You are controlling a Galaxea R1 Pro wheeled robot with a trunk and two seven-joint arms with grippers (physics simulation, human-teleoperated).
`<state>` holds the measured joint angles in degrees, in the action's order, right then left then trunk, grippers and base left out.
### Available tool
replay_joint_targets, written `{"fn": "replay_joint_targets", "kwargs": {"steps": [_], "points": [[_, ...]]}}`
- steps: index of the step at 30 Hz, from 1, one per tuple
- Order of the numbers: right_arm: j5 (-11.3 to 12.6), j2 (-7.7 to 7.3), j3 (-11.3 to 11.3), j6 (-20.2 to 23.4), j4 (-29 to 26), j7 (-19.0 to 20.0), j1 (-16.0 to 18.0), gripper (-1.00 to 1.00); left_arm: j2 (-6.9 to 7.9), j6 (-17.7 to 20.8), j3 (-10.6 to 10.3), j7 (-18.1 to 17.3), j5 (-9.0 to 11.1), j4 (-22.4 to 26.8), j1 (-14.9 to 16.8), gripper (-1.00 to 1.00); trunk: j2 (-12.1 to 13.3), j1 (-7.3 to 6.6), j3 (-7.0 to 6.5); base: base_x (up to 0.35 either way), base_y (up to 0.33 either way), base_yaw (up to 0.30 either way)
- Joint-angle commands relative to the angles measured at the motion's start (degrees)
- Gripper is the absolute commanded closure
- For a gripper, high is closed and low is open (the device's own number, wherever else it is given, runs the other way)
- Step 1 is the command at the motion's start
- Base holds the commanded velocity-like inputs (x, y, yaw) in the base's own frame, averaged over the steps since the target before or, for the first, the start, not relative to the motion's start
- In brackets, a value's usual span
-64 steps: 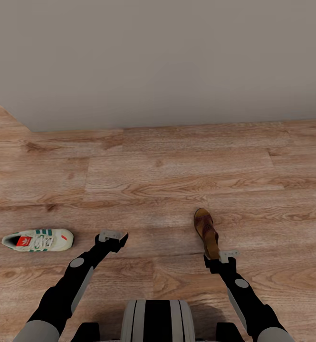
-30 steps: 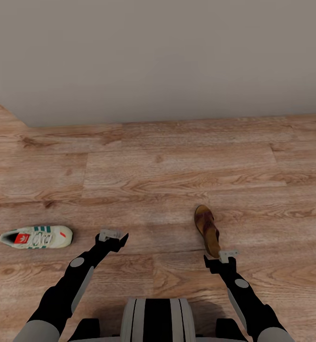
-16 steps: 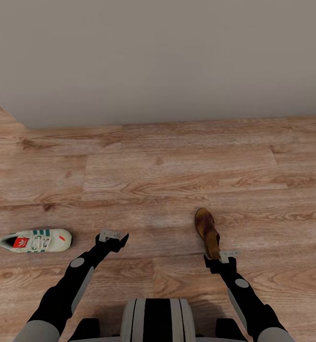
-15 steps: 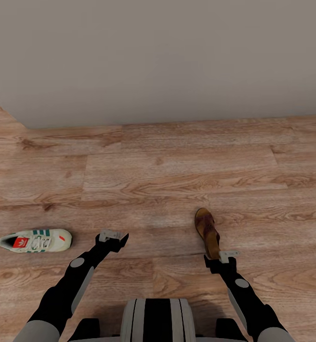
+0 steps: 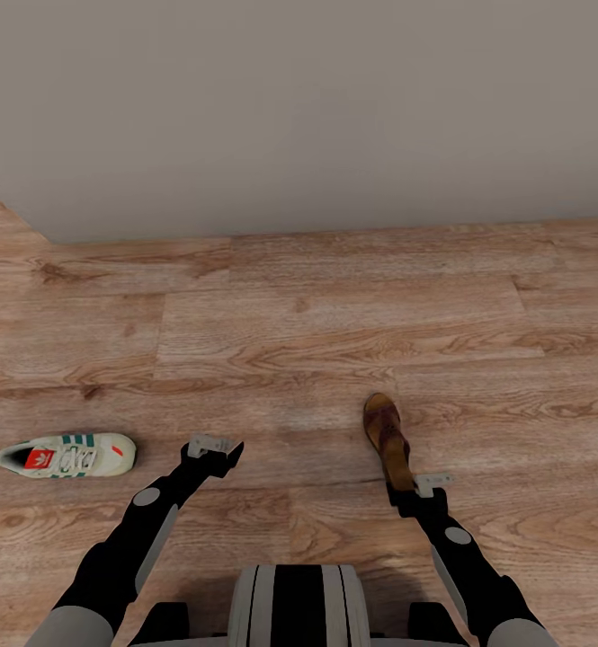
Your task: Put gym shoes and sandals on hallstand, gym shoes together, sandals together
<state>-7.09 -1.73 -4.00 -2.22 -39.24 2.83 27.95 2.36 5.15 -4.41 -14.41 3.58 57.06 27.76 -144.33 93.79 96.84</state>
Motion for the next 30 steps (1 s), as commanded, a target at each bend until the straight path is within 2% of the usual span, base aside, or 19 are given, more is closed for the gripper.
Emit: {"fn": "replay_joint_targets", "kwargs": {"steps": [1, 12, 17, 30], "points": [[-0.4, 0.06, -0.2, -0.2, 0.0, 0.4, 0.0, 1.00, 0.03, 0.4, -0.1, -0.1, 0.4, 0.1, 0.0, -1.00, 0.0, 0.00, 0.03, 0.000, 0.000, 0.000], [-0.4, 0.06, -0.2, -0.2, 0.1, 0.4, 0.0, 1.00, 0.02, 0.4, -0.1, -0.1, 0.4, 0.1, 0.0, -1.00, 0.0, 0.00, 0.03, 0.000, 0.000, 0.000], [-0.4, 0.11, -0.1, -3.4, 0.0, 0.6, 0.0, 1.00, 0.09, 0.5, -0.1, 0.0, 0.2, 0.1, 0.0, -1.00, 0.1, -0.13, -1.08, 0.000, 0.000, 0.000], [-0.4, 0.15, 0.0, -4.0, 0.0, 0.5, 0.0, 1.00, 0.10, 0.5, -0.1, 0.3, 0.2, 0.0, 0.0, -1.00, 0.2, -0.47, -3.96, 0.000, 0.000, 0.000]]}}
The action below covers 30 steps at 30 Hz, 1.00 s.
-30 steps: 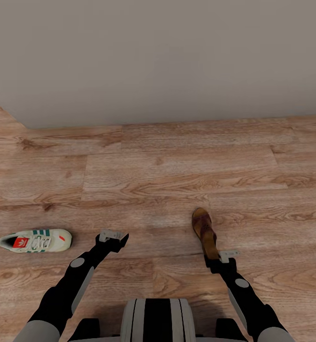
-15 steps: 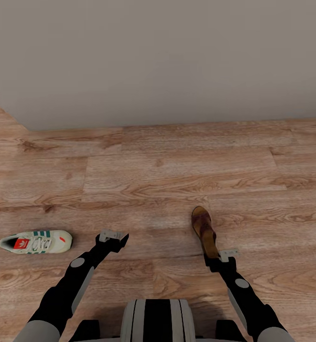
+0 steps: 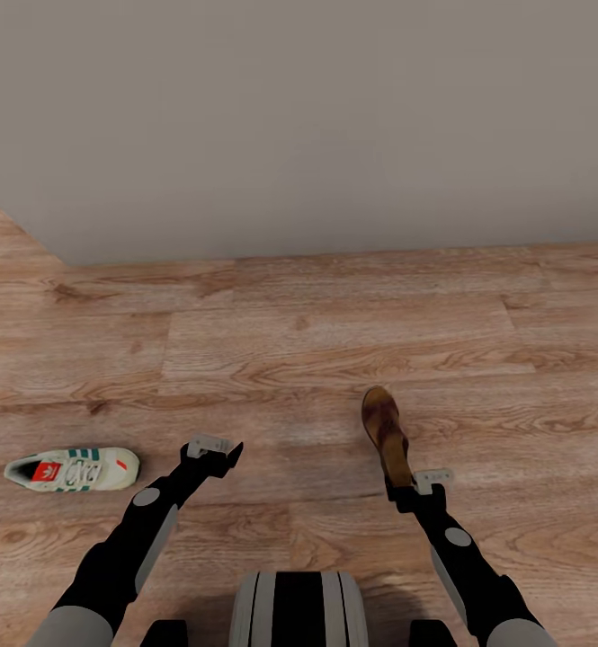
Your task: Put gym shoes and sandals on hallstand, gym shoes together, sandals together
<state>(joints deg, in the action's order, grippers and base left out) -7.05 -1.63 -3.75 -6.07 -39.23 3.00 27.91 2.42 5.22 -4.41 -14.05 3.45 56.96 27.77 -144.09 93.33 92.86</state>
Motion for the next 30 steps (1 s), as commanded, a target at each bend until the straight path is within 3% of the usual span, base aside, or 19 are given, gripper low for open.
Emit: {"fn": "replay_joint_targets", "kwargs": {"steps": [1, 16, 22, 30], "points": [[-0.4, 0.05, -0.3, -0.2, 0.0, 0.3, 0.0, 1.00, 0.04, 0.4, -0.1, -0.1, 0.4, 0.0, 0.0, -1.00, 0.0, -0.03, -0.20, 0.000, 0.000, 0.000], [-0.3, 0.28, -0.3, -0.4, 0.0, 0.2, -0.1, 1.00, 0.27, 0.4, 0.0, 0.2, -0.1, -0.7, -0.1, -1.00, 0.2, -0.42, -3.52, 0.000, 0.000, 0.000], [-0.3, 0.13, -0.4, -0.6, 0.0, 0.3, -0.1, 1.00, 0.78, 0.4, 0.2, 0.2, -0.6, -1.1, -3.0, -1.00, 0.3, -0.57, -5.14, 0.000, 0.000, -0.051], [-0.2, 0.05, -0.4, -4.5, -0.1, 0.3, -0.1, 1.00, 1.32, -1.5, 1.2, 0.3, -0.6, -1.2, -7.7, -1.00, 0.4, -0.78, -7.56, 0.000, 0.000, -0.111]]}}
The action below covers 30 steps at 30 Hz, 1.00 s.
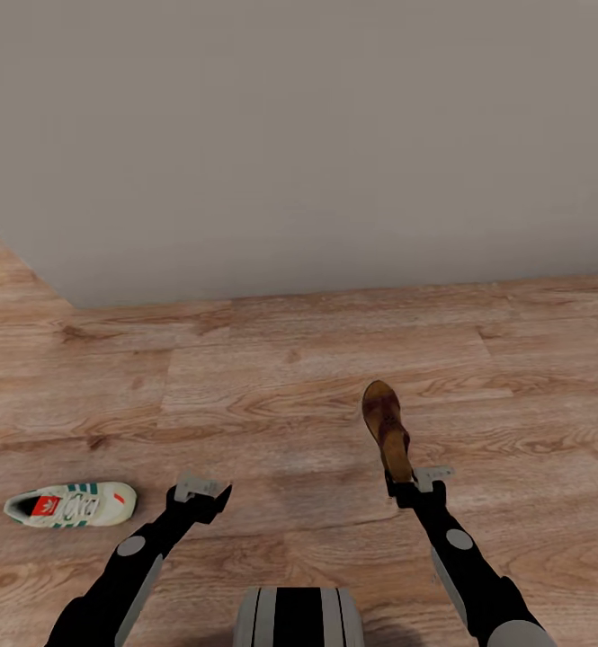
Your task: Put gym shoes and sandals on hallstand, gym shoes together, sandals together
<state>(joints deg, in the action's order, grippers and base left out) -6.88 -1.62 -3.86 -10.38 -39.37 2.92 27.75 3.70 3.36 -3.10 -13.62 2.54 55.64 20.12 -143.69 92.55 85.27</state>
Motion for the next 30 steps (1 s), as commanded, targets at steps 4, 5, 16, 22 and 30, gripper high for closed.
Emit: {"fn": "replay_joint_targets", "kwargs": {"steps": [4, 5, 16, 22, 30], "points": [[-0.4, -0.06, -0.4, -1.4, -0.2, 0.4, 0.0, 1.00, 0.14, -2.9, 0.5, 0.3, 0.2, 0.0, -3.1, -1.00, 0.0, -0.11, -1.21, 0.000, 0.000, -0.121], [-0.5, -0.10, -0.4, -1.5, -0.3, 0.4, 0.0, 1.00, 0.14, -3.3, 0.6, 0.4, 0.3, 0.0, -3.5, -1.00, 0.1, -0.13, -1.52, 0.000, 0.000, -0.123], [-0.6, -3.17, -0.5, -1.9, -0.3, 0.3, -2.2, 1.00, 0.44, -6.7, 4.0, 1.5, 0.5, -3.3, -5.7, -1.00, 0.2, -0.42, -4.90, 0.000, 0.000, -0.125], [-0.4, -3.38, -1.1, -4.4, -0.1, -0.8, -6.6, 1.00, 0.31, -9.7, 5.3, 1.6, 0.5, -6.4, -5.8, -1.00, 0.3, -0.57, -6.75, 0.000, 0.000, -0.125], [-0.3, -3.11, -1.3, -11.6, 0.3, -3.8, -14.1, 1.00, 0.16, -14.1, 5.5, 3.6, 0.5, -13.6, -5.8, -1.00, 0.4, -0.78, -9.21, 0.000, 0.000, -0.126]]}}
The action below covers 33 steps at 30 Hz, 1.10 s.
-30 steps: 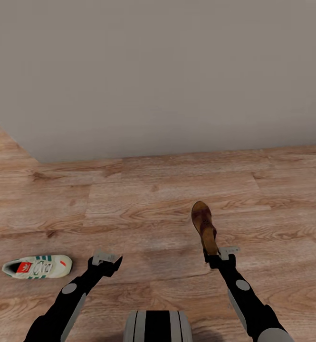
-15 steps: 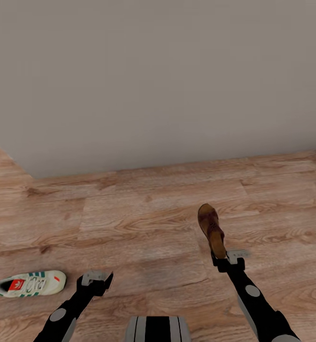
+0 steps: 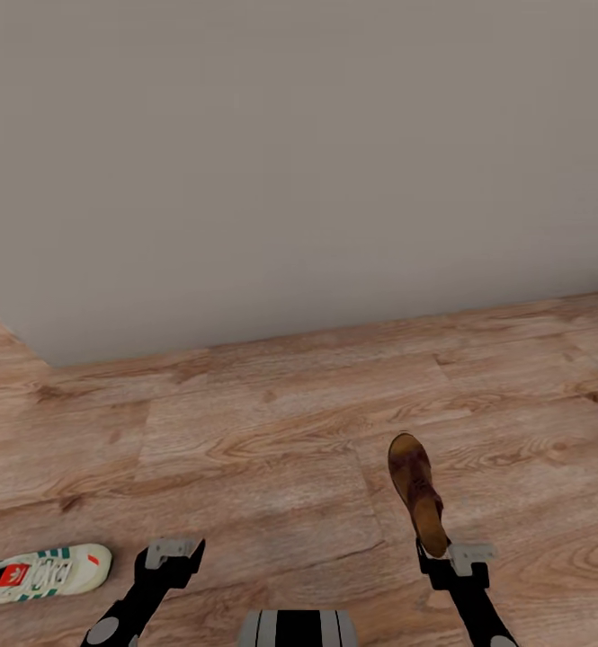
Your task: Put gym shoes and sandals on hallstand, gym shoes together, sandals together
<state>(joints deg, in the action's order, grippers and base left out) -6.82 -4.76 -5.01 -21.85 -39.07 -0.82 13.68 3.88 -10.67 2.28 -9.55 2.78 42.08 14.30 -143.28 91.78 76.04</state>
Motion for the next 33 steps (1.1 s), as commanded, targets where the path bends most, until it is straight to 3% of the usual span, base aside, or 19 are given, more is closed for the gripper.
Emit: {"fn": "replay_joint_targets", "kwargs": {"steps": [1, 4, 11, 15, 29, 33], "points": [[-0.4, 0.04, -0.2, -0.3, 0.0, -0.1, -0.4, 1.00, -0.06, -0.4, 0.2, -0.1, 0.3, -0.6, 0.0, -1.00, 0.0, -0.03, -0.29, 0.000, 0.000, -0.126], [-0.4, -0.05, -0.2, -0.8, 0.1, -0.2, -1.7, 1.00, -0.13, -1.3, 0.1, 1.3, 0.3, -2.3, 0.0, -1.00, 0.0, -0.11, -1.21, 0.000, 0.000, -0.126], [-0.3, -0.06, -1.2, -1.1, 3.2, -0.2, -2.4, 1.00, -0.10, -2.2, 0.1, 2.0, 0.6, -5.6, -0.1, -1.00, 2.9, -1.65, -3.07, 0.000, 0.000, -0.126], [-0.2, 0.18, -2.0, -1.2, 4.9, -0.2, -2.5, 1.00, -0.04, -5.7, 0.2, 2.1, 0.6, -8.3, -0.1, -1.00, 4.5, -2.53, -4.14, 0.000, 0.000, -0.126], [0.0, 0.49, -2.3, -1.1, 6.6, -0.2, -2.5, 1.00, 0.00, -8.4, 0.2, 2.3, 0.7, -9.6, -1.1, -1.00, 10.1, -5.60, -7.85, 0.000, 0.000, -0.143], [0.0, 0.53, -2.3, -1.2, 7.2, -0.2, -2.5, 1.00, -0.01, -8.5, 0.2, 2.3, 0.6, -9.6, -1.2, -1.00, 10.1, -5.60, -8.18, 0.000, 0.000, -0.179]]}}
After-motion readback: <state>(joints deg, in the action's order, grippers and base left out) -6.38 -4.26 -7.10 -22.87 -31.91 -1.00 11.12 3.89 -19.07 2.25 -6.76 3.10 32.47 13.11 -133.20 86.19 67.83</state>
